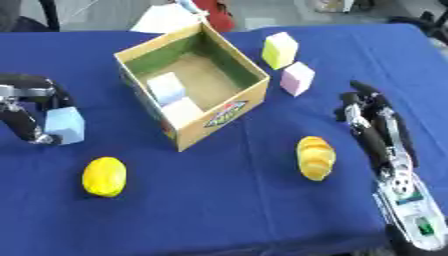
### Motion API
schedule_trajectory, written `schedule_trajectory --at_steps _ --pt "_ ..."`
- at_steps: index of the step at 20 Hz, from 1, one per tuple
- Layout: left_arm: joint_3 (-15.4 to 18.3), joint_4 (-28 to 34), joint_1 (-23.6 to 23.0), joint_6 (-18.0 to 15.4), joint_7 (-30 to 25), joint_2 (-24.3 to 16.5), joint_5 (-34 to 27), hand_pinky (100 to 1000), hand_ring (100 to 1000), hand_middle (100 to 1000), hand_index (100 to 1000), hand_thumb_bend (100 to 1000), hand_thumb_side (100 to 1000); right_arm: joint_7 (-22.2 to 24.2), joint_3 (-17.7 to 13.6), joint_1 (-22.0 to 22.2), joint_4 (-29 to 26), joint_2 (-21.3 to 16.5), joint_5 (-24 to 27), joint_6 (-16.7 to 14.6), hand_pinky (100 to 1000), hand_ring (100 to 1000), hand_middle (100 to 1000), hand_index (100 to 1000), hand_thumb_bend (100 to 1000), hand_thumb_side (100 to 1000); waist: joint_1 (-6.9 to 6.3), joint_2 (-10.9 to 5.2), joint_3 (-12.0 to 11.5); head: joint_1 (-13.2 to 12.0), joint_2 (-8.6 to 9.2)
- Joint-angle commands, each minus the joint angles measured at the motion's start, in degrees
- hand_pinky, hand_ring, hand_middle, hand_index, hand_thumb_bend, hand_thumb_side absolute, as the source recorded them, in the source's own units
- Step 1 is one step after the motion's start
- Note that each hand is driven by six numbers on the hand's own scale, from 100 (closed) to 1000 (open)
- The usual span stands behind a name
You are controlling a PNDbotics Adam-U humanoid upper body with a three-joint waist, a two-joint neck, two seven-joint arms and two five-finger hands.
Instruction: Pick up objects on the table and place them in the box.
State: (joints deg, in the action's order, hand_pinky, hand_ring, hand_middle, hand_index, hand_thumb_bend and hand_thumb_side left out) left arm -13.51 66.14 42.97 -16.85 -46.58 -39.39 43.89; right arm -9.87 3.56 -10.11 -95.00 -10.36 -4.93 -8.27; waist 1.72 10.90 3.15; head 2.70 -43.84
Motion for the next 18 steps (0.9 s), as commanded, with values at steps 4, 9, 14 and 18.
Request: schedule_trajectory --at_steps 4,9,14,18 --pt "2.8 5.4 2.9 -1.2 3.3 -1.9 -2.7 585 479 488 674 190 128 0.0 -0.4 -0.4 -0.4 -0.9 -0.1 0.0 579 585 664 859 100 572 -0.68 -1.35 0.1 0.0 -0.28" --pt "3.9 7.6 9.1 0.2 9.9 2.8 -3.0 602 473 482 682 177 132 0.2 -0.1 -0.2 -0.2 -0.9 0.0 0.1 579 585 664 859 100 573 -0.70 -1.71 0.1 -0.4 -0.28" --pt "1.8 2.7 14.0 -0.2 18.9 10.8 2.1 612 483 494 695 179 132 0.9 0.5 -0.4 -0.1 -0.7 0.1 0.0 579 585 664 859 100 572 -0.55 -1.85 1.6 -1.3 -0.28" --pt "0.1 -1.9 15.4 -1.9 21.0 15.8 6.9 634 513 537 724 202 134 1.3 1.0 -0.7 0.0 -0.4 0.1 0.0 579 584 664 859 100 571 -0.39 -1.64 3.3 -2.2 -0.28"
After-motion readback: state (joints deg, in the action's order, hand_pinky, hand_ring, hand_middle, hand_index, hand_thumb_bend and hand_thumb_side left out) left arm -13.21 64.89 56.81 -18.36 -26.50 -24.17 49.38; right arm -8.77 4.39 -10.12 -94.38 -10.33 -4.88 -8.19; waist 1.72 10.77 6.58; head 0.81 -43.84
